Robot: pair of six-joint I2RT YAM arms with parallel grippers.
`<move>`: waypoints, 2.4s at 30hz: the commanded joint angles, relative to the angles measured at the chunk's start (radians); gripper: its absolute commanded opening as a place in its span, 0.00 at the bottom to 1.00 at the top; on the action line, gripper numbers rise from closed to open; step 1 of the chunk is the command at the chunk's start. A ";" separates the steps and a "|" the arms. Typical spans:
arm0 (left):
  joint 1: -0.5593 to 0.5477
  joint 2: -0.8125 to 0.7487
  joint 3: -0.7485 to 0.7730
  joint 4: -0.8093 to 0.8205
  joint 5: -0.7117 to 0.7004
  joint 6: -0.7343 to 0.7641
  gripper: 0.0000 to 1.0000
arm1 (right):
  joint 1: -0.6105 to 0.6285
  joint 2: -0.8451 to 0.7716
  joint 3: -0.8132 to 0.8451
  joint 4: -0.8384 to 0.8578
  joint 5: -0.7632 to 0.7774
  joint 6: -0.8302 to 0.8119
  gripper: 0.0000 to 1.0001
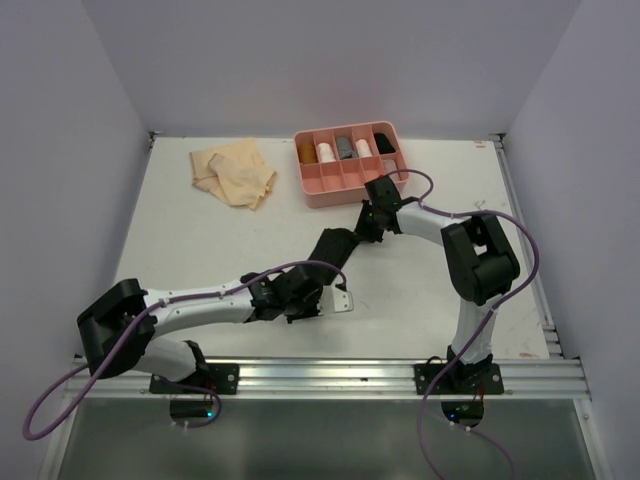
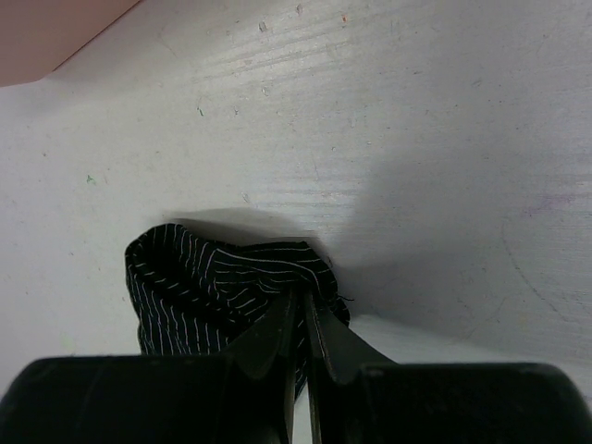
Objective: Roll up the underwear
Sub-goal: Fold the underwear
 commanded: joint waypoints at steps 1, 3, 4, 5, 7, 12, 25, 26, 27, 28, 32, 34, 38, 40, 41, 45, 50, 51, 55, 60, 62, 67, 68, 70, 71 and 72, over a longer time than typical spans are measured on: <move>-0.005 0.041 0.011 0.006 0.023 0.002 0.24 | -0.015 0.028 -0.020 -0.038 0.041 -0.033 0.11; -0.005 0.060 0.013 0.016 0.018 -0.008 0.28 | -0.015 0.027 -0.019 -0.038 0.041 -0.033 0.11; -0.005 0.072 0.014 0.018 0.018 -0.008 0.31 | -0.015 0.026 -0.019 -0.038 0.041 -0.033 0.11; -0.005 0.075 0.017 0.019 0.015 -0.015 0.33 | -0.015 0.025 -0.017 -0.038 0.041 -0.033 0.11; -0.003 0.080 0.025 0.022 0.011 -0.022 0.34 | -0.015 0.025 -0.019 -0.038 0.041 -0.033 0.11; -0.003 0.059 0.031 0.032 -0.011 -0.028 0.32 | -0.015 0.023 -0.019 -0.039 0.042 -0.034 0.11; -0.005 0.049 0.059 0.022 0.009 -0.030 0.29 | -0.015 0.019 -0.020 -0.045 0.044 -0.039 0.11; -0.005 0.052 0.062 0.022 0.008 -0.028 0.29 | -0.015 0.019 -0.017 -0.045 0.044 -0.040 0.11; -0.005 0.054 0.062 0.022 0.008 -0.028 0.29 | -0.015 0.019 -0.017 -0.045 0.044 -0.040 0.11; -0.005 0.054 0.062 0.024 0.008 -0.028 0.29 | -0.015 0.020 -0.016 -0.047 0.044 -0.042 0.11; -0.003 0.043 0.056 0.023 0.018 -0.016 0.00 | -0.017 0.022 -0.008 -0.051 0.044 -0.043 0.11; -0.003 0.032 0.052 0.013 0.028 0.002 0.00 | -0.017 0.023 -0.005 -0.053 0.045 -0.045 0.11; -0.003 -0.006 0.017 -0.030 0.084 0.047 0.00 | -0.020 0.025 -0.007 -0.053 0.044 -0.046 0.11; -0.003 -0.038 0.003 -0.046 0.107 0.057 0.00 | -0.020 0.027 -0.006 -0.053 0.047 -0.048 0.11; -0.002 -0.056 -0.007 -0.063 0.112 0.064 0.00 | -0.021 0.028 -0.007 -0.053 0.047 -0.048 0.11; -0.003 -0.087 -0.029 -0.085 0.115 0.077 0.00 | -0.023 0.031 -0.008 -0.053 0.044 -0.049 0.11; -0.003 -0.055 -0.041 -0.077 0.130 0.090 0.00 | -0.023 0.034 -0.008 -0.047 0.033 -0.048 0.10; -0.005 -0.044 -0.037 -0.074 0.133 0.085 0.00 | -0.021 0.034 -0.008 -0.048 0.033 -0.048 0.10; -0.005 0.003 0.005 -0.051 0.134 0.051 0.00 | -0.023 0.031 -0.019 -0.047 0.028 -0.048 0.10; -0.005 0.012 0.029 -0.019 0.133 0.024 0.00 | -0.023 0.020 -0.030 -0.045 0.025 -0.051 0.10; -0.005 0.022 0.032 -0.020 0.143 0.016 0.01 | -0.023 0.017 -0.030 -0.045 0.019 -0.051 0.10; -0.003 -0.020 0.017 -0.039 0.133 0.024 0.36 | -0.023 -0.032 0.009 -0.087 0.007 -0.065 0.13; -0.002 -0.058 0.014 -0.043 0.132 0.027 0.39 | -0.024 -0.044 0.021 -0.096 0.002 -0.068 0.13; -0.002 -0.096 0.013 -0.069 0.130 0.028 0.47 | -0.029 -0.082 0.061 -0.129 -0.016 -0.076 0.16; 0.000 -0.131 0.016 -0.080 0.132 0.034 0.48 | -0.030 -0.093 0.076 -0.140 -0.024 -0.077 0.17; 0.003 -0.148 0.019 -0.089 0.136 0.036 0.48 | -0.029 -0.101 0.088 -0.151 -0.028 -0.080 0.18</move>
